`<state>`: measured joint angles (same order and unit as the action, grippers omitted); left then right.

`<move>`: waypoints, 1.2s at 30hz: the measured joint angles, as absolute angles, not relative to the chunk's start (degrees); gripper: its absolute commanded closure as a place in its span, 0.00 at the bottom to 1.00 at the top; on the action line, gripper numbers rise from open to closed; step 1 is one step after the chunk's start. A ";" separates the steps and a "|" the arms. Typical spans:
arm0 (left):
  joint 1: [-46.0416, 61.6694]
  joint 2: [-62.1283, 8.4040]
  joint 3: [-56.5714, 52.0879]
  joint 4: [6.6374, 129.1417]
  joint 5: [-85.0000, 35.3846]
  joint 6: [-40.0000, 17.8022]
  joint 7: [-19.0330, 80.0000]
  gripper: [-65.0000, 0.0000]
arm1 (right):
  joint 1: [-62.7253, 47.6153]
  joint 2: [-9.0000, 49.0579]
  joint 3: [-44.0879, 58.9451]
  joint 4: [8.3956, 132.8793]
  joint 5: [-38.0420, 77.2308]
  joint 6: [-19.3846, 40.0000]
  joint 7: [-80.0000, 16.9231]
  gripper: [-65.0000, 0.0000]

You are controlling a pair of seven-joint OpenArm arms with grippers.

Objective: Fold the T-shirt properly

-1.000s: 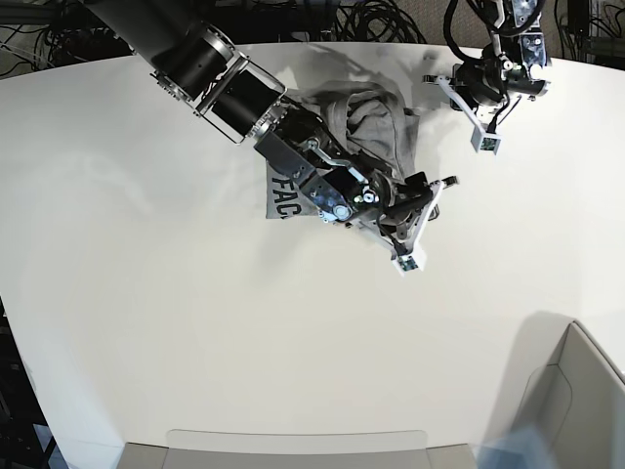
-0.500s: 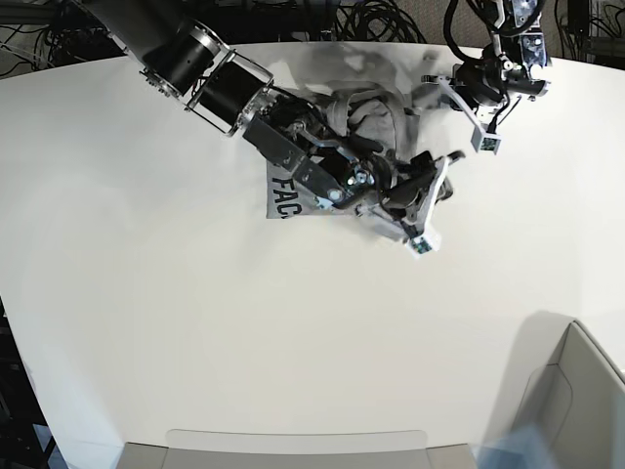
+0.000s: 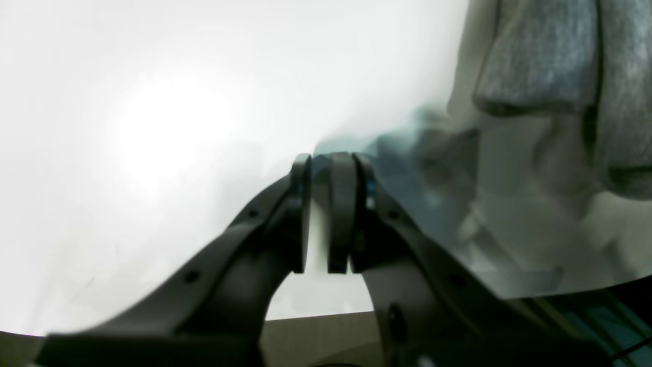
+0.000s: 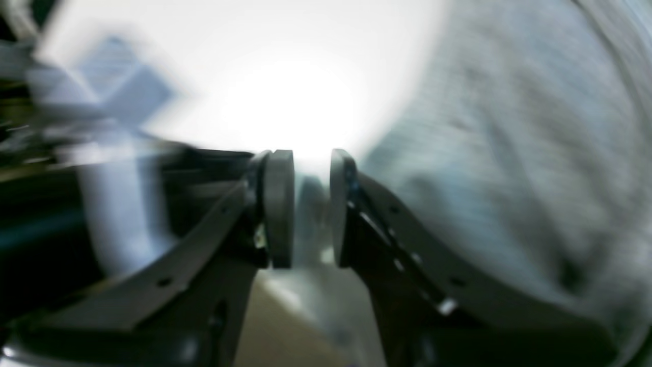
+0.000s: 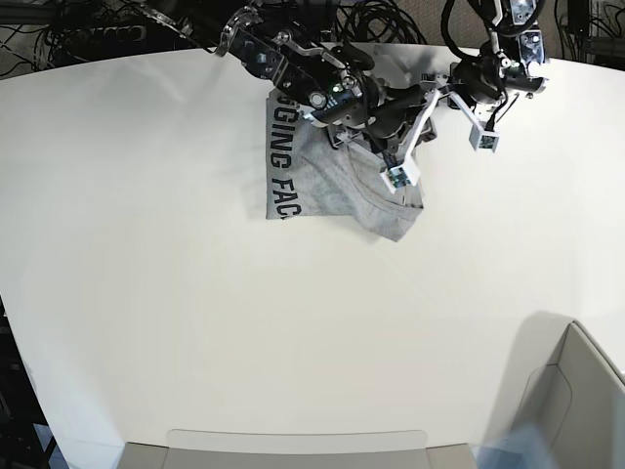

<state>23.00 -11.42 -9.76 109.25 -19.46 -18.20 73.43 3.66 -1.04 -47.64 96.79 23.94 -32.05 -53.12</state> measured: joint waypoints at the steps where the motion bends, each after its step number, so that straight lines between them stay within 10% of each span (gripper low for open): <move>1: 23.00 -11.42 -9.76 109.25 -19.46 -18.20 73.43 0.90 | 3.68 -0.71 -47.44 95.68 23.75 -32.25 -53.15 0.81; 8: 22.87 -11.40 -9.76 109.25 -19.49 -18.20 73.43 0.90 | 4.34 -2.15 -47.92 90.65 24.62 -30.87 -53.28 0.81; 15: 22.85 -10.26 -9.76 109.32 -19.44 -18.20 73.38 0.90 | 11.62 -8.86 -48.69 77.19 24.82 -1.83 -48.47 0.81; 30: 23.03 -9.65 -9.78 109.43 -19.40 -18.11 73.45 0.90 | 6.37 -1.28 -50.85 97.65 24.32 -3.49 -52.86 0.81; 36: 23.05 -9.32 -9.87 109.91 -19.29 -18.15 72.05 0.91 | 1.91 5.76 -51.35 117.97 13.52 -22.06 -51.35 0.81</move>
